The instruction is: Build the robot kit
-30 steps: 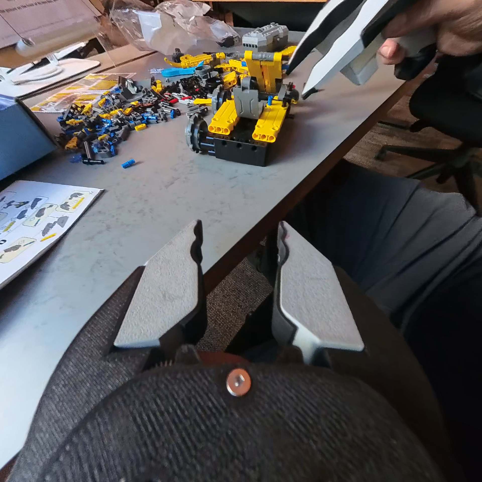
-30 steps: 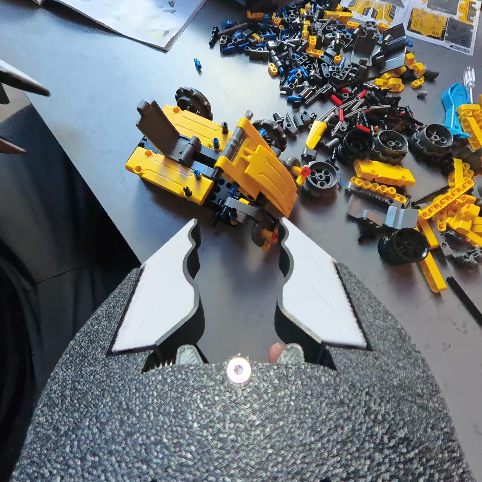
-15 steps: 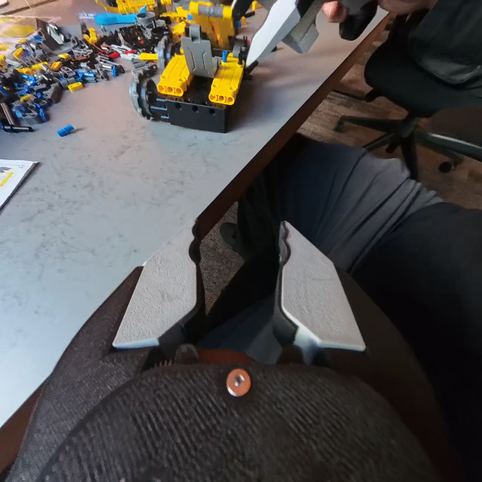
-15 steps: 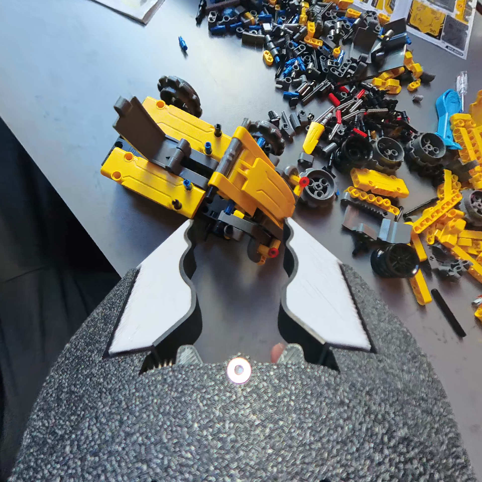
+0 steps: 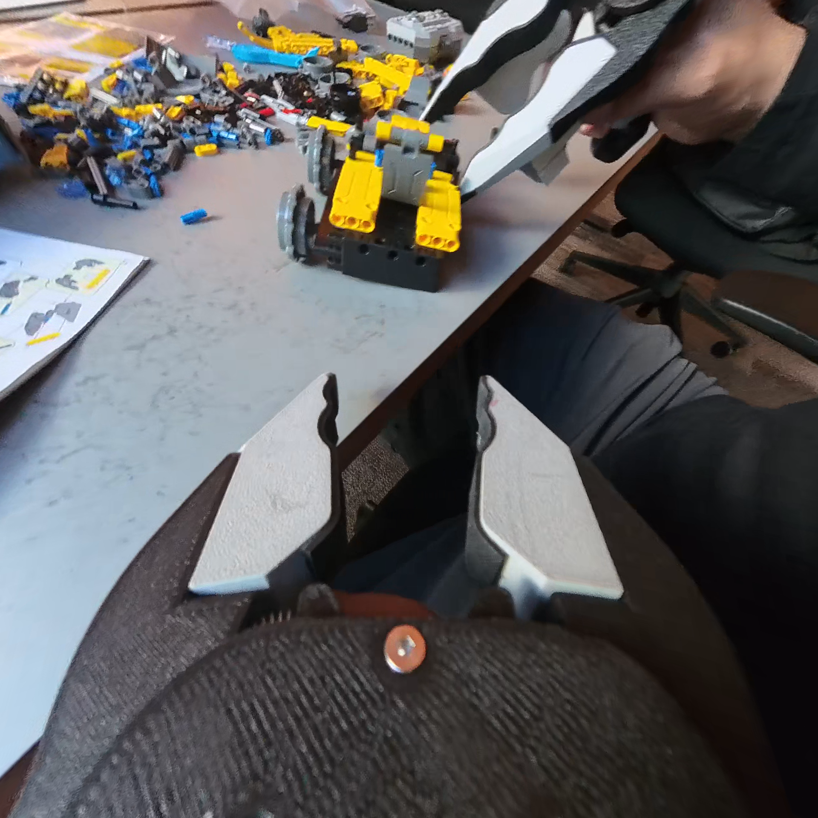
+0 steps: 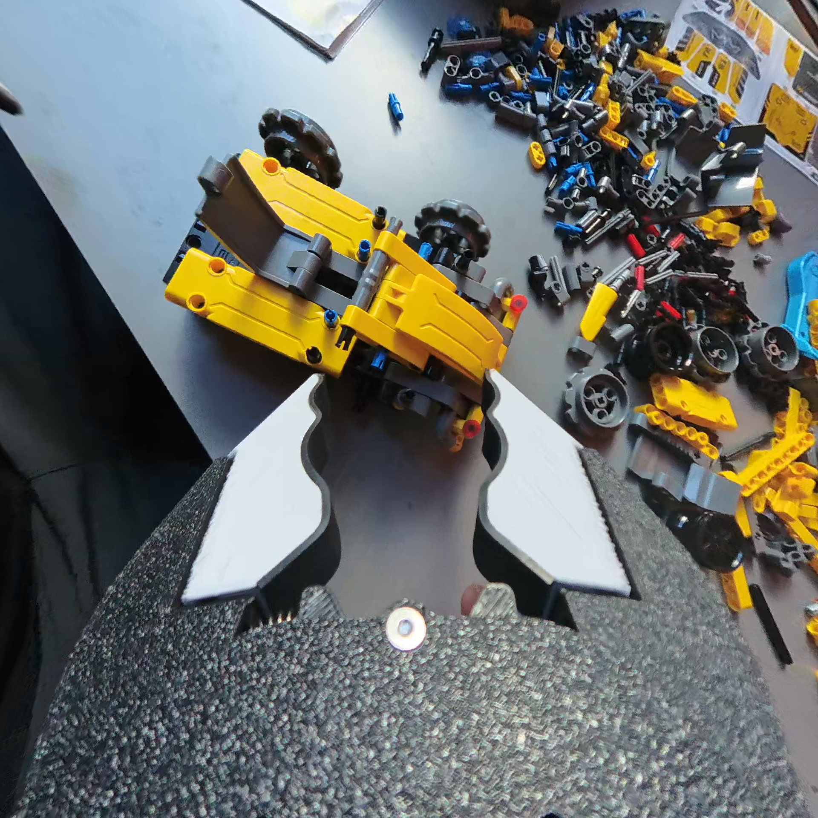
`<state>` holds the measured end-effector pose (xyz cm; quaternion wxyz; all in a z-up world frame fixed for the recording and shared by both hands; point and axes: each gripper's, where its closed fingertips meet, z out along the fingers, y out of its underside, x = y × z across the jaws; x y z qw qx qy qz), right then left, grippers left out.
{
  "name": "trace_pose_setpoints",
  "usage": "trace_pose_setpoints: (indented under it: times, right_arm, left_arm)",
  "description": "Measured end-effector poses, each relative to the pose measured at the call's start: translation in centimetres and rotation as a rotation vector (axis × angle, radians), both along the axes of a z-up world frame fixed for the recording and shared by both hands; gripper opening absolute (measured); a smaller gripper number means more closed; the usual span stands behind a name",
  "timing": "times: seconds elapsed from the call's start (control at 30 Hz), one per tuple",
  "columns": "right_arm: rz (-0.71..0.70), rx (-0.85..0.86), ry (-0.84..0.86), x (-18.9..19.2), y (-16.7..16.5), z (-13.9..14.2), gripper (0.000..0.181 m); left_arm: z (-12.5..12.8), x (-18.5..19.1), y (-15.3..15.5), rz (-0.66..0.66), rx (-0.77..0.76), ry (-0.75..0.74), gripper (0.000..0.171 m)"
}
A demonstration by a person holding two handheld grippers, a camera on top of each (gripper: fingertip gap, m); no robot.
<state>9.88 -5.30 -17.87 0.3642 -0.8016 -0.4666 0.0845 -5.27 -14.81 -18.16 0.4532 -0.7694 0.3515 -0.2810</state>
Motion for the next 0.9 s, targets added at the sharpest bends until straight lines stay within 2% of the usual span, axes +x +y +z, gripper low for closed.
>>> trace_pose_setpoints:
  times: [0.17, 0.37, 0.47, 0.57, 0.7, 0.77, 0.83, 0.9]
  right_arm:
    - [0.016, 0.036, 0.101, 0.4, -0.3, 1.1, 0.064]
    - [-0.051, 0.122, 0.338, 1.7, 0.6, 4.6, 0.064]
    - [-0.089, 0.158, 0.391, 3.0, 1.6, 5.1, 0.063]
    - [-0.105, 0.184, 0.431, 4.1, 2.7, 5.7, 0.062]
    - [-0.134, 0.217, 0.460, 5.8, 4.5, 7.2, 0.043]
    - [-0.122, 0.204, 0.489, 6.3, 4.8, 7.6, 0.029]
    - [-0.110, 0.196, 0.503, 6.6, 5.1, 7.6, 0.032]
    - [-0.100, 0.176, 0.476, 6.6, 5.5, 6.9, 0.036]
  left_arm:
    - [-1.0, -0.6, 0.8, 0.025, -0.060, -0.007, 0.060]
    - [-0.9, -0.2, 0.9, 0.002, -0.030, -0.033, 0.058]
    - [0.2, 0.7, 1.0, -0.024, -0.025, -0.131, 0.056]
    - [1.0, 1.3, 1.3, -0.048, 0.041, -0.147, 0.056]
    - [2.2, 2.0, 1.4, -0.084, 0.103, -0.195, 0.058]
    - [3.2, 2.8, 0.4, -0.167, 0.105, -0.263, 0.065]
    - [4.3, 3.1, 0.1, -0.200, 0.142, -0.314, 0.063]
    - [4.3, 3.5, 0.6, -0.203, 0.166, -0.300, 0.064]
